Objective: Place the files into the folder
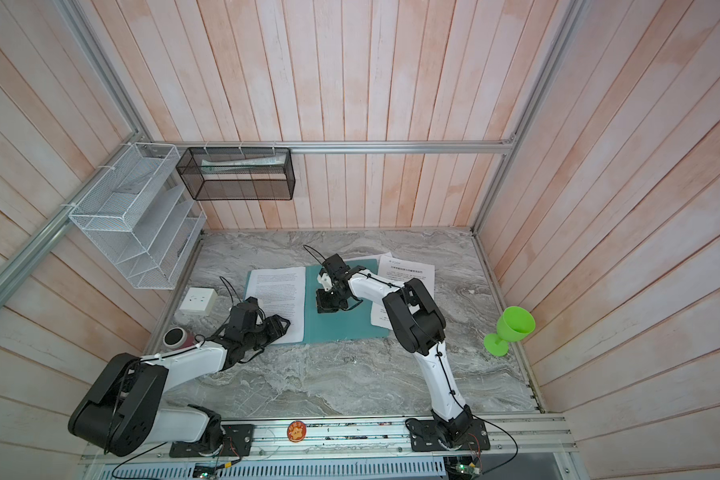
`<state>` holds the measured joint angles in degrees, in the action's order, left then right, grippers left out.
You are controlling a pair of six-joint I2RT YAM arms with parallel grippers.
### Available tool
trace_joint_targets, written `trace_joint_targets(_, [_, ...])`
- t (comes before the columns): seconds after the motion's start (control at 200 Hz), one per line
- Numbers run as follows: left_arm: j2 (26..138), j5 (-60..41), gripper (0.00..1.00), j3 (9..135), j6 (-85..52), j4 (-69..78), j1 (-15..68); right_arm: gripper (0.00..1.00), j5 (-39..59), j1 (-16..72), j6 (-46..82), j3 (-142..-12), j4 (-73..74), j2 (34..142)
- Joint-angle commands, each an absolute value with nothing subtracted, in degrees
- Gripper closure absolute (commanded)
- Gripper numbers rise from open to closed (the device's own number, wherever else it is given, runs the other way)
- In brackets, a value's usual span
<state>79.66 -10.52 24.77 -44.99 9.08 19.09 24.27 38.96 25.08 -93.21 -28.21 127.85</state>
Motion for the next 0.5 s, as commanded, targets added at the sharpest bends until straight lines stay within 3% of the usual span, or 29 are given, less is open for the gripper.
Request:
trace_joint_targets(0.0, [82.8,-9.7,0.36,21.3,-46.9,-2.9,19.5,1.0,9.1,38.4,21.9,-88.8,-39.7,136.5])
trace_joint_targets(0.21, [82.6,-9.6,0.35,21.6,-47.3,-3.5,19.4,1.0,13.3,37.6,21.9,-89.5,-38.3,134.5])
trace_joint_targets(0.365, [82.2,-9.6,0.34,21.1,-48.1,-3.3,19.4,1.0,26.7,35.5,23.0,-92.4,-34.9,131.1])
trace_joint_targets(0.495, [82.2,-9.6,0.34,20.9,-48.2,-3.1,19.4,1.0,30.5,35.3,23.0,-96.3,-36.1,132.2])
